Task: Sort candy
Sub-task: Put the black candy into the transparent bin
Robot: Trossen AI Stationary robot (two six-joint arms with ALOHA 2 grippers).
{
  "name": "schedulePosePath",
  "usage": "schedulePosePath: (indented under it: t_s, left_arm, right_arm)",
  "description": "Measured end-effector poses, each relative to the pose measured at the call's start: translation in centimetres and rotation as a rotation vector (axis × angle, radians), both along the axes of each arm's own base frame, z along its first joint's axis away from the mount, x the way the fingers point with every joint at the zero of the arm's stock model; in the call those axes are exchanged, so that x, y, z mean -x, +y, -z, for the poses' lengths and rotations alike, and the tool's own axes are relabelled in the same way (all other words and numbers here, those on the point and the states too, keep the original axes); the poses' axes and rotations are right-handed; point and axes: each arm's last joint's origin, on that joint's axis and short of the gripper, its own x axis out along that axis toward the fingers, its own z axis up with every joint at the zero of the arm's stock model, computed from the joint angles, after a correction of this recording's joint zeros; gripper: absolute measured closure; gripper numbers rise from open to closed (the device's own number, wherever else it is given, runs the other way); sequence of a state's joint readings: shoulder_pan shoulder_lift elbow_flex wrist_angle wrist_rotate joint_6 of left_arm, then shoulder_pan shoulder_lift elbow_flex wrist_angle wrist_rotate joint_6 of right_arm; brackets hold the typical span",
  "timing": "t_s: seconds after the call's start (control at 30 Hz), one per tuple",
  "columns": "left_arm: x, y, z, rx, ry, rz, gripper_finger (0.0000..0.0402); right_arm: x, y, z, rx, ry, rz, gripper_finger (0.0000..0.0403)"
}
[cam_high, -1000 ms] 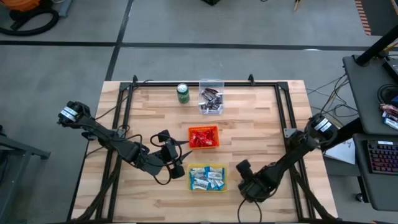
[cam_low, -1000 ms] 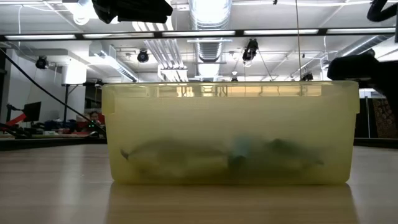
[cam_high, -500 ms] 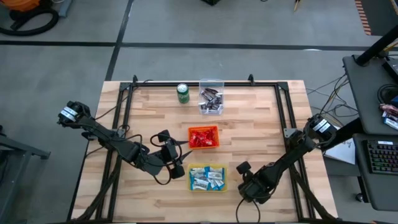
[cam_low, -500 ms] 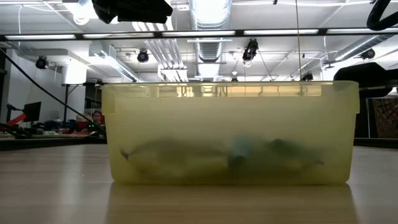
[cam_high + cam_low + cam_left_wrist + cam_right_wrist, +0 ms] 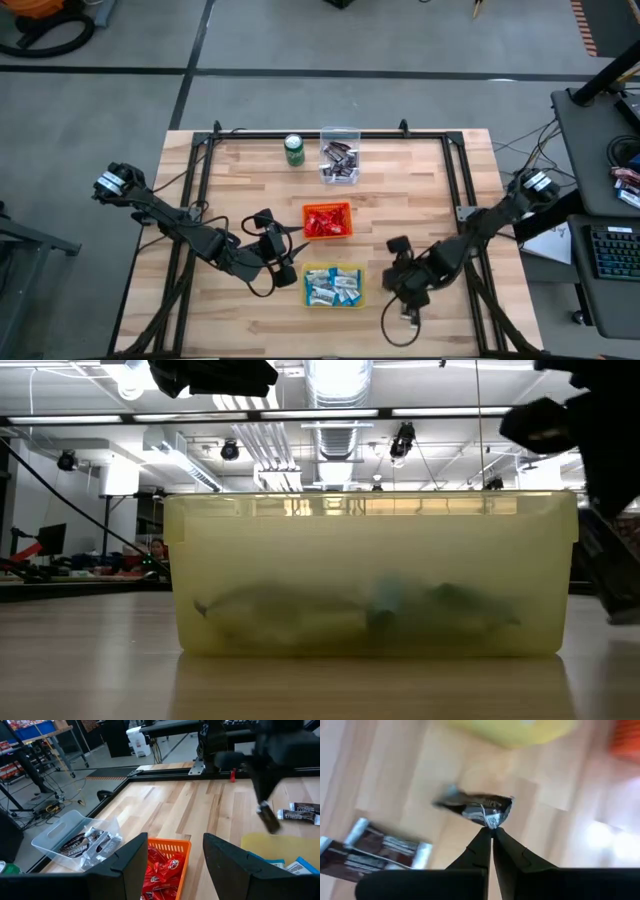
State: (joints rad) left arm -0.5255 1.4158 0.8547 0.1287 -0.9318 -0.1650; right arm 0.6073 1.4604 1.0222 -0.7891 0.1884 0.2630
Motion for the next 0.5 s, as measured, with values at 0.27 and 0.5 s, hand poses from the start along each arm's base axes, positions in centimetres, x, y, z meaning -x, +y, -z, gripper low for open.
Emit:
schedulePosePath:
  t_s: [0.27,0.5]
  left_arm:
    - [0.0,0.0,0.0,-0.006,0.006,0.001,0.0228]
    - [0.0,0.0,0.0,-0.007,0.007,0.001,0.0228]
  right_arm:
    - [0.8,-2.7,-1.8,0.104,-0.013,0.104,0.0395]
    - [0.2,-4.0,-1.8,0.116,-0.031,0.248,0.0395]
